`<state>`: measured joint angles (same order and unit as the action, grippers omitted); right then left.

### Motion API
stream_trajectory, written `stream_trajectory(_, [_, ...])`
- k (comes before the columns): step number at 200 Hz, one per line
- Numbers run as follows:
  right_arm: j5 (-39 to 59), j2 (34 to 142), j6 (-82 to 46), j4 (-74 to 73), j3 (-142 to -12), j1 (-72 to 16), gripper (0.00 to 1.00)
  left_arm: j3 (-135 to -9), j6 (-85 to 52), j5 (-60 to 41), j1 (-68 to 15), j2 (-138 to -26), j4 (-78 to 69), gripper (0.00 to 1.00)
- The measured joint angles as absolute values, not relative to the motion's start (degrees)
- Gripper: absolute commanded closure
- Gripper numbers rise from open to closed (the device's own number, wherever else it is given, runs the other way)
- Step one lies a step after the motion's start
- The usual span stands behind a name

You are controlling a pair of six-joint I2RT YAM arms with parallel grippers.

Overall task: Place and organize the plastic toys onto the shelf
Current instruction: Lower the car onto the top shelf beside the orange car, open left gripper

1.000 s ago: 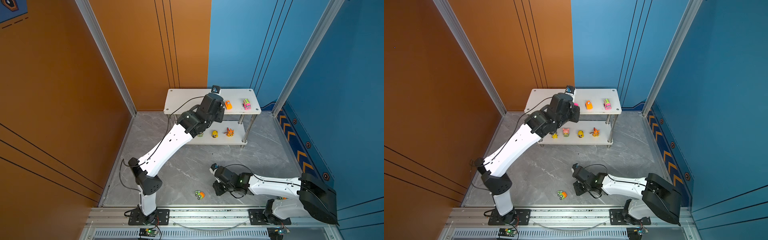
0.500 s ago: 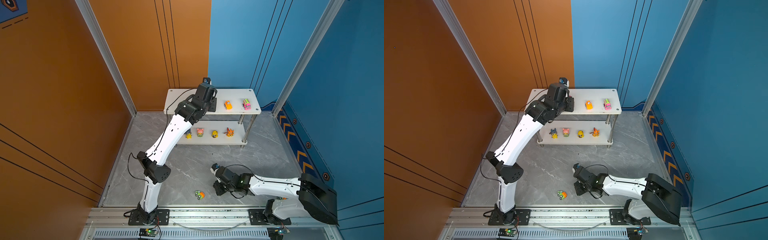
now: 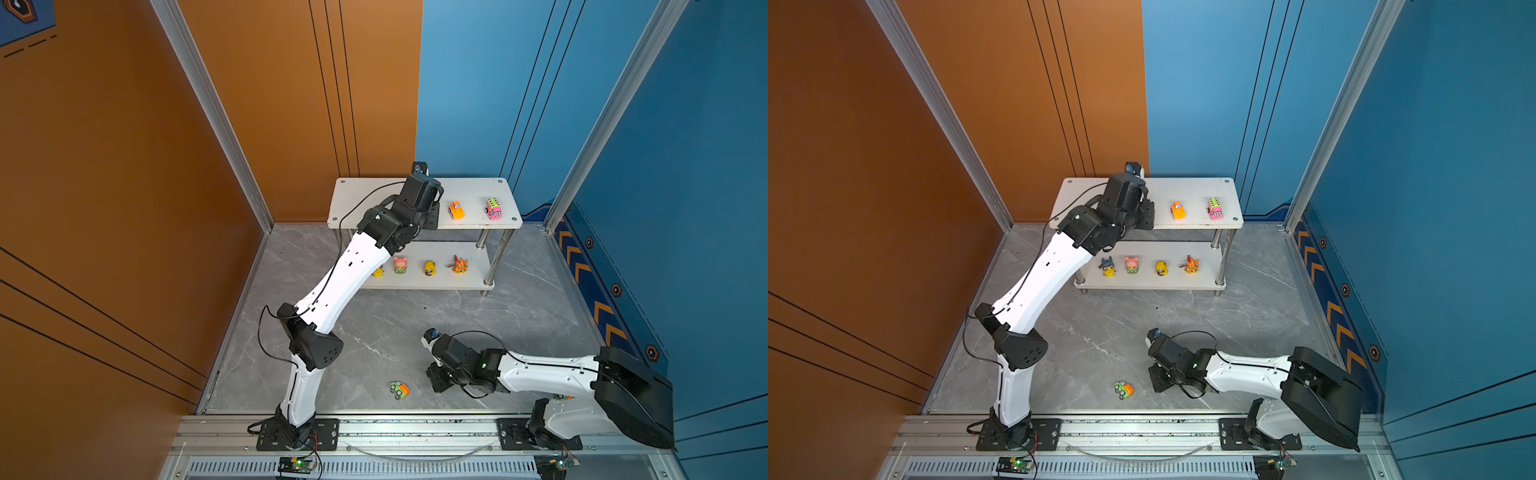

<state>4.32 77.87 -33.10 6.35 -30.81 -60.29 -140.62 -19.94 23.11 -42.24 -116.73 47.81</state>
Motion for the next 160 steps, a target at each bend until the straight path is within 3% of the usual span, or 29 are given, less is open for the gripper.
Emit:
stream_trajectory(14, [4.32,77.19,-33.12,6.35,-30.11,-60.29,1.00,-140.62,-20.01,23.44,-42.35,-116.73,47.86,0.70])
stream_trajectory(35, [4.29,75.88,-33.12,6.37,-29.39,-60.29,1.00,-140.62,-20.29,23.99,-42.35,-116.73,48.18,0.53])
stream_trajectory(58, [4.29,75.22,-33.10,6.37,-29.15,-60.29,1.00,-140.62,-20.95,24.49,-42.33,-116.73,48.88,0.45])
stream_trajectory(160, [4.27,73.93,-33.12,6.52,-28.51,-59.99,1.00,-144.62,-20.73,26.50,-44.36,-117.12,49.58,0.42])
